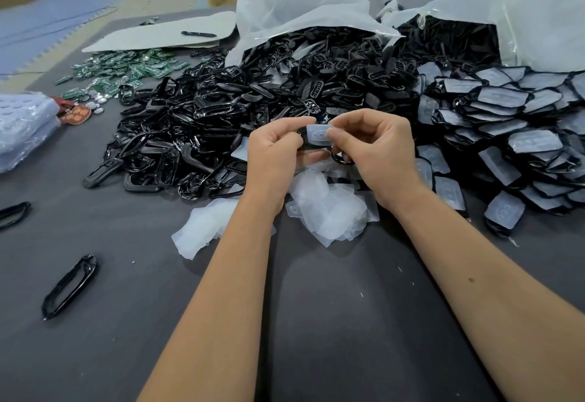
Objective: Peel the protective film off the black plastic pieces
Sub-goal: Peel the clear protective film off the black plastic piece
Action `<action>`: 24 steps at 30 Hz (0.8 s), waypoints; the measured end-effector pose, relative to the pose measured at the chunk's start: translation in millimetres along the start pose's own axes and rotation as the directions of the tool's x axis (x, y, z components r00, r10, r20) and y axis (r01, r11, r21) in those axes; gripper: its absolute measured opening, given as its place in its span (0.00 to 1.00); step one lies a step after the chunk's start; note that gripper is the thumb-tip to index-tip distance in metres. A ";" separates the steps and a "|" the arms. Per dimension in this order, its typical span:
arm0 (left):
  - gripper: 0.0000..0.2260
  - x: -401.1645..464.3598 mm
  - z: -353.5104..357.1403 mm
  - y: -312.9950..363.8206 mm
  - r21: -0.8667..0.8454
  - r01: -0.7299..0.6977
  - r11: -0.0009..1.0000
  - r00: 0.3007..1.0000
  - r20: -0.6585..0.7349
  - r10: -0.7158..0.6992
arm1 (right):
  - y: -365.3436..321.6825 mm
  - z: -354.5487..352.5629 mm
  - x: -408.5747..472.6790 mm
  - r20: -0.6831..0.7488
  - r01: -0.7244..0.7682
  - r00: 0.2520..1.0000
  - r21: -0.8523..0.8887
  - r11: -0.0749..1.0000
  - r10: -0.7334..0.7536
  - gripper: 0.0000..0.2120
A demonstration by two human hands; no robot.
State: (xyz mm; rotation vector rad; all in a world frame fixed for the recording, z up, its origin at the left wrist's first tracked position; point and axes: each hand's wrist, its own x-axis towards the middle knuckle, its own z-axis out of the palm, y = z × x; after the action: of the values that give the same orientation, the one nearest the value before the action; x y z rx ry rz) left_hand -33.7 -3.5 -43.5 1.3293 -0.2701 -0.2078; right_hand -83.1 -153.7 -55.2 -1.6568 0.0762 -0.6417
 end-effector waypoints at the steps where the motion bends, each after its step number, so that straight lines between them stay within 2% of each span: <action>1: 0.18 -0.3 0.8 0.4 -0.006 0.003 1.000 1.000 0.007 -0.003 | 0.4 0.1 -0.1 -0.002 0.010 1.000 -0.020 1.000 -0.010 0.04; 8: 0.18 -1.3 1.8 1.1 0.015 0.001 1.000 1.000 0.018 -0.001 | -0.6 2.9 -3.2 -0.026 -0.013 1.000 -0.077 0.997 0.011 0.10; 14: 0.17 -1.7 1.3 1.2 -0.020 -0.007 1.000 0.999 0.032 0.008 | -2.0 1.1 -1.2 0.000 -0.054 0.999 0.106 0.993 0.055 0.10; 20: 0.17 -0.1 1.7 -0.3 -0.037 0.000 0.999 1.000 0.000 0.000 | 3.2 3.8 -1.0 -0.093 -0.023 0.996 -0.130 0.991 0.011 0.08; 24: 0.18 0.2 1.5 -0.7 -0.007 -0.009 1.000 1.000 0.004 0.009 | 1.9 4.4 -0.6 -0.123 -0.019 0.992 -0.174 0.985 -0.002 0.08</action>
State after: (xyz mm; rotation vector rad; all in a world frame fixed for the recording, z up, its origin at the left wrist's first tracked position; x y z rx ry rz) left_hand -33.9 -5.1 -43.9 1.3207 -0.2783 -0.2032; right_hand -81.0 -149.9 -57.5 -1.7833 0.2337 -0.7474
